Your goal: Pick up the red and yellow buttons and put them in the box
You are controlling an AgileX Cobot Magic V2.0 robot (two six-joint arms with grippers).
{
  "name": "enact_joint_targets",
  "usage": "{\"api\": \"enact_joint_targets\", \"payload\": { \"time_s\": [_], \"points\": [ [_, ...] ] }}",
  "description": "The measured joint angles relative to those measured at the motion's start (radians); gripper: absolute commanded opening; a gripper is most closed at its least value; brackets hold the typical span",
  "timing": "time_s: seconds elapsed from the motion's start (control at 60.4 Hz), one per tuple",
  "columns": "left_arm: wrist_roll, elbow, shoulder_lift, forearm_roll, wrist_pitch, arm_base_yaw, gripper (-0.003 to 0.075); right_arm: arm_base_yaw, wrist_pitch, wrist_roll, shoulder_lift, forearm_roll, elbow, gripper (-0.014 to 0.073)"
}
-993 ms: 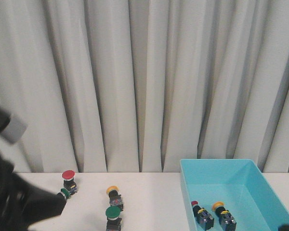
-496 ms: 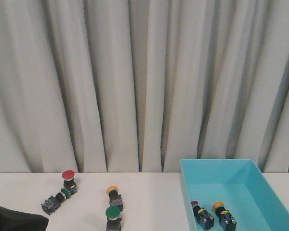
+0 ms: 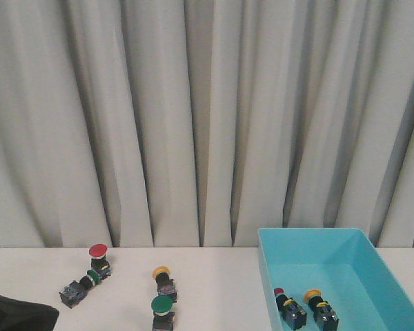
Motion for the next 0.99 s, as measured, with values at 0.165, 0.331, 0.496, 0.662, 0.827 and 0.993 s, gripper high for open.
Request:
{"api": "enact_joint_targets", "payload": {
  "time_s": [0.165,0.331,0.496,0.662,0.827,0.993],
  "points": [
    [0.000,0.152,-0.036,0.086,-0.210,0.052,-0.0007,0.000,0.003,0.000,0.000,0.000,0.000,-0.0007],
    [-0.001,0.390,-0.192,0.059,-0.511,0.149,-0.0007,0.000,0.006,0.000,0.000,0.000,0.000,-0.0007],
    [0.001,0.667,-0.394,0.053,-0.718,0.251,-0.0006,0.000,0.006,0.000,0.000,0.000,0.000,-0.0007],
    [0.001,0.890,-0.605,0.051,-0.794,0.346,-0.0006,0.000,0.006,0.000,0.000,0.000,0.000,-0.0007],
    [0.016,0.958,-0.806,0.050,-0.741,0.429,-0.0006,0.000,0.006,0.000,0.000,0.000,0.000,-0.0007],
    [0.072,0.959,-0.916,0.050,-0.697,0.494,-0.0006,0.000,0.007,0.000,0.000,0.000,0.000,-0.0007]
  ]
}}
